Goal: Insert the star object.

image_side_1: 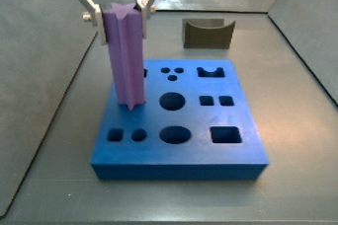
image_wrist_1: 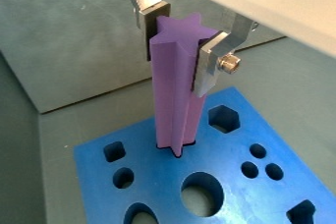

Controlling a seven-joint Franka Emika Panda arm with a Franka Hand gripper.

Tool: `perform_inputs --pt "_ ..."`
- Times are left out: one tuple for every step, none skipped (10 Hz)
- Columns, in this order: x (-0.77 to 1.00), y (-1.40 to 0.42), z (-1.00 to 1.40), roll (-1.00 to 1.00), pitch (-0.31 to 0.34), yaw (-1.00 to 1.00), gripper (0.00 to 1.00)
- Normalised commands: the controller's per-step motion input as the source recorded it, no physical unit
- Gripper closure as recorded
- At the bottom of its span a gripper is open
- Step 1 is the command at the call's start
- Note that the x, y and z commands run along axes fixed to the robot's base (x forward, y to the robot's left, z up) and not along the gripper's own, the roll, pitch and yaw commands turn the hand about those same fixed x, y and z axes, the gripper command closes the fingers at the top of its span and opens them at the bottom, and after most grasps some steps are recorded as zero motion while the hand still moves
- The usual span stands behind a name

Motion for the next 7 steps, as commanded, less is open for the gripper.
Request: perform_inputs --pt "0.00 0.20 -0.61 0.05 0.056 -0.29 1.00" --pt "-0.09 0.18 -0.67 0.01 0.014 -0.24 1.00" --pt "-0.33 0.20 -0.72 0.00 0.000 -0.05 1.00" --pt "-0.45 0.16 -0.71 0.00 -0.097 0.07 1.00" --pt "-0.35 0.00 -0.34 -0.14 -0.194 0.11 1.00" --pt "-0.05 0.00 -0.06 -0.06 -0.084 0.00 1.00" --pt "-0.01 0.00 0.00 0.00 -0.019 0.00 1.00"
